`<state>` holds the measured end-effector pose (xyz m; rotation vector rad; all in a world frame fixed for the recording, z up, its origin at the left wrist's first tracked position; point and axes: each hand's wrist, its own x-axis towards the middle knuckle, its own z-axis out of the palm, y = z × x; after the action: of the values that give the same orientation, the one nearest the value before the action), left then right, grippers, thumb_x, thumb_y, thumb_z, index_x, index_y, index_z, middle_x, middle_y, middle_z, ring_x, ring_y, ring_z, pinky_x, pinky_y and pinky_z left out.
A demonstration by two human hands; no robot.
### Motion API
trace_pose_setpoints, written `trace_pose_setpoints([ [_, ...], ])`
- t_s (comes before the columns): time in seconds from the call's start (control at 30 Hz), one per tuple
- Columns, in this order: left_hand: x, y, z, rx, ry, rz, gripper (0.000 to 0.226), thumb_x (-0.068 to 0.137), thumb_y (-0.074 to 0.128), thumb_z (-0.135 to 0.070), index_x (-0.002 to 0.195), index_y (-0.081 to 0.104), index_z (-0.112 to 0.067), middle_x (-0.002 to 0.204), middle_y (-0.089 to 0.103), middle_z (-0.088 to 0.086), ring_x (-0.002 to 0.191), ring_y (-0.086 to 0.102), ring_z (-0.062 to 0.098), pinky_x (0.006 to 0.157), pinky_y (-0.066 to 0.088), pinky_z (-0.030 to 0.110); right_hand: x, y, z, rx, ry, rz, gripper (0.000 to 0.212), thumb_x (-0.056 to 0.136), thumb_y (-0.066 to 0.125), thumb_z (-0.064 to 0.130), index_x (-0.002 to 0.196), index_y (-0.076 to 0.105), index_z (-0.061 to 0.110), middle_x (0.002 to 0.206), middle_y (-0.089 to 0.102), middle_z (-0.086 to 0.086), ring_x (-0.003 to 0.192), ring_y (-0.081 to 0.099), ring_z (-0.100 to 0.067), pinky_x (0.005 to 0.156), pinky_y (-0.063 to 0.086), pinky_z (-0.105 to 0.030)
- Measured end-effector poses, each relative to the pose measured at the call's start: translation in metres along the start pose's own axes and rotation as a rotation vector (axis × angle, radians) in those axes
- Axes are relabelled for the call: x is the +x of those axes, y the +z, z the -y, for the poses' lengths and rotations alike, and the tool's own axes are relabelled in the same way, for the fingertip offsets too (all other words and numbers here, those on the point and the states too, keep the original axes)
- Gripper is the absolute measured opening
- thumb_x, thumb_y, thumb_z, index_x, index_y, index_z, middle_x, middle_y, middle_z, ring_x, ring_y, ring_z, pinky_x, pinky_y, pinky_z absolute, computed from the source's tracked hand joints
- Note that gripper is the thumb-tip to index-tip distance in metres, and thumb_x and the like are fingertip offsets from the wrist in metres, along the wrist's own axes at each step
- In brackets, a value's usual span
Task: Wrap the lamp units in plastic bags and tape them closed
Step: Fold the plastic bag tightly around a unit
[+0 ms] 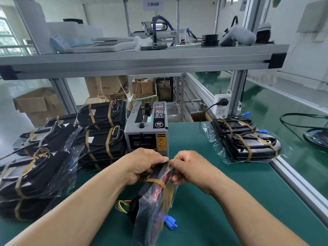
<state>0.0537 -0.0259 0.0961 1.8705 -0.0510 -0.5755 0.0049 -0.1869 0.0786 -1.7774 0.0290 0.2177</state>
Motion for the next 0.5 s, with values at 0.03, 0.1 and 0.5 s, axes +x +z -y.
trace_pose_setpoints([
  [0.03,-0.001,-0.002,0.000,-0.012,-0.009,0.038,0.019,0.086,0.074,-0.022,0.073,0.061,-0.019,0.066,0.052,0.001,0.058,0.039,0.011,0.053,0.033,0.022,-0.001,0.000,0.000,0.003,0.000,-0.001,0.025,0.100,0.056,0.017,0.076,0.052,0.012,0.051,0.063,0.005,0.052,0.063,-0.007,0.056,0.057,-0.023],
  [0.1,-0.006,-0.006,0.000,-0.038,-0.026,0.112,0.015,0.084,0.075,-0.020,0.080,0.061,-0.018,0.071,0.053,0.003,0.065,0.042,0.013,0.059,0.036,0.026,-0.002,-0.001,0.001,0.006,-0.001,-0.004,0.024,0.100,0.056,0.017,0.076,0.053,0.012,0.052,0.064,0.005,0.052,0.063,-0.007,0.056,0.056,-0.023],
  [0.5,-0.011,-0.001,0.012,-0.300,-0.088,-0.020,0.019,0.088,0.059,0.003,0.084,0.063,-0.015,0.069,0.052,0.002,0.054,0.036,0.010,0.052,0.035,0.023,-0.007,0.010,0.003,0.030,0.022,-0.037,0.022,0.099,0.057,0.022,0.080,0.053,0.013,0.073,0.062,-0.007,0.055,0.060,-0.008,0.066,0.063,-0.036],
])
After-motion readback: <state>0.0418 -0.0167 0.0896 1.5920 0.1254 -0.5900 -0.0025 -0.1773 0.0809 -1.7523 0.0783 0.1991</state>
